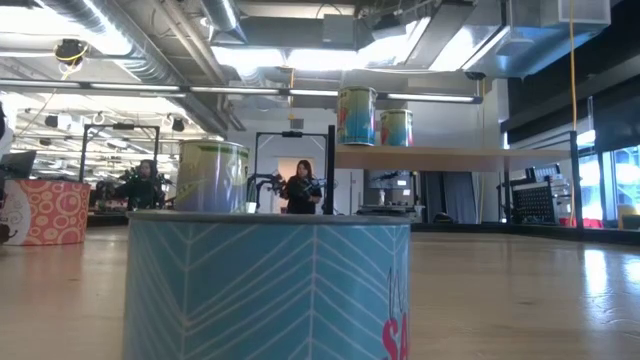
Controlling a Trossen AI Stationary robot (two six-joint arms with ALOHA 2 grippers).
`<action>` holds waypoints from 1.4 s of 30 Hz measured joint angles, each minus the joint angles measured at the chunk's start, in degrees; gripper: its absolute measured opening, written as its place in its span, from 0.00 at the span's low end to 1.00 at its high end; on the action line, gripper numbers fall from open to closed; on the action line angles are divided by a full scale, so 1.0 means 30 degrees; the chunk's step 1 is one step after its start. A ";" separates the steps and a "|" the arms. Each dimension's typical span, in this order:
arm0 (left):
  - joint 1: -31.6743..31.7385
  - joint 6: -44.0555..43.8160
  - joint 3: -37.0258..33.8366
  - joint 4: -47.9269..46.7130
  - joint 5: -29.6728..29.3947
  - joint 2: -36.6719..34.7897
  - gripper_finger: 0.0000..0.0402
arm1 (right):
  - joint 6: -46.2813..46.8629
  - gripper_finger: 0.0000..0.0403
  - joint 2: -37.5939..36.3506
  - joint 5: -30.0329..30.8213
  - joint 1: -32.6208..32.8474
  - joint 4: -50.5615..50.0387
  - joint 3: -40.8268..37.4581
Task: Pick and place cans onto a shelf
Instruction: Put the canned peas on the shelf
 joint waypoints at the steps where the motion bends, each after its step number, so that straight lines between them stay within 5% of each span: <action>1: -0.0262 -0.0187 -0.0116 -0.0136 -0.0171 -0.0247 0.12 | -0.0012 0.00 0.0064 0.0394 0.0204 0.0318 0.0000; 24: -0.4461 -0.6072 -0.6098 -0.0945 -0.0550 -0.5013 0.12 | 0.1200 0.01 0.6017 0.0743 0.1366 0.3812 -0.0029; 39: -0.5561 -0.6149 -0.6534 -0.0139 -0.0264 -0.5119 0.12 | 0.4507 0.21 0.8126 0.0868 0.1337 0.6613 -0.0029; 42: -0.5751 -0.6156 -0.6534 -0.0146 -0.0261 -0.5112 0.12 | 0.4650 0.25 0.8436 0.2243 0.1329 0.6933 -0.0029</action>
